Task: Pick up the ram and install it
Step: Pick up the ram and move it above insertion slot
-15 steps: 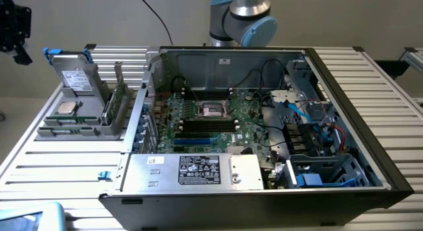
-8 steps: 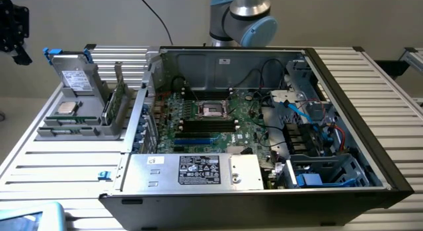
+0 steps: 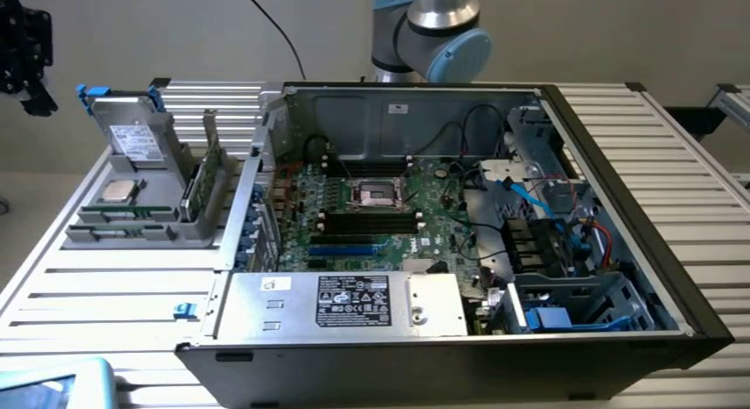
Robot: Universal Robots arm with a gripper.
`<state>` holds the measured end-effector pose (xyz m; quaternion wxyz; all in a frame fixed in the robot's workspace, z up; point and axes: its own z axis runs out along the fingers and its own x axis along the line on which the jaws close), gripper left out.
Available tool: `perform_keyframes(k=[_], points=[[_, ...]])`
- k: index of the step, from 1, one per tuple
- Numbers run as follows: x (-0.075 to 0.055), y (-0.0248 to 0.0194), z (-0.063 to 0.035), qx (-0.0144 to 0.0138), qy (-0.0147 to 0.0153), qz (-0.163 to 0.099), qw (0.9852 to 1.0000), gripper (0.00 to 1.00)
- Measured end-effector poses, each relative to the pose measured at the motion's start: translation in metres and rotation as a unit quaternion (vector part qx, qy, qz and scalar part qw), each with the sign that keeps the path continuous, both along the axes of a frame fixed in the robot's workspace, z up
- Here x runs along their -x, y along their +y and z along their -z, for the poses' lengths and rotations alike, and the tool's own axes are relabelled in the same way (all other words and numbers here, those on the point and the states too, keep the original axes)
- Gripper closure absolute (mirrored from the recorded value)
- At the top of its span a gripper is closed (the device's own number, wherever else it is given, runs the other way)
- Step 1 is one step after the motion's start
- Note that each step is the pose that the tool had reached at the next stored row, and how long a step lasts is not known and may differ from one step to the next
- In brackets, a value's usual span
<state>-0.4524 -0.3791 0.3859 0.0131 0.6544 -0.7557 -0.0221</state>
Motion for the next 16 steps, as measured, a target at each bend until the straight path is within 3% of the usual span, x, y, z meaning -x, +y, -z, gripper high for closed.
perform_keyframes(k=[1,4,6,7,13,16], points=[[0.0000,0.0000,0.0000,0.0000,0.0000,0.000,1.0000,0.82],[0.0000,0.0000,0.0000,0.0000,0.0000,0.000,1.0000,0.64],[0.0000,0.0000,0.0000,0.0000,0.0000,0.000,1.0000,0.64],[0.0000,0.0000,0.0000,0.0000,0.0000,-0.003,1.0000,0.57],[0.0000,0.0000,0.0025,0.0004,-0.0001,-0.042,0.9991,0.57],[0.0002,-0.0005,0.0040,0.0020,-0.0042,-0.046,0.9989,0.57]])
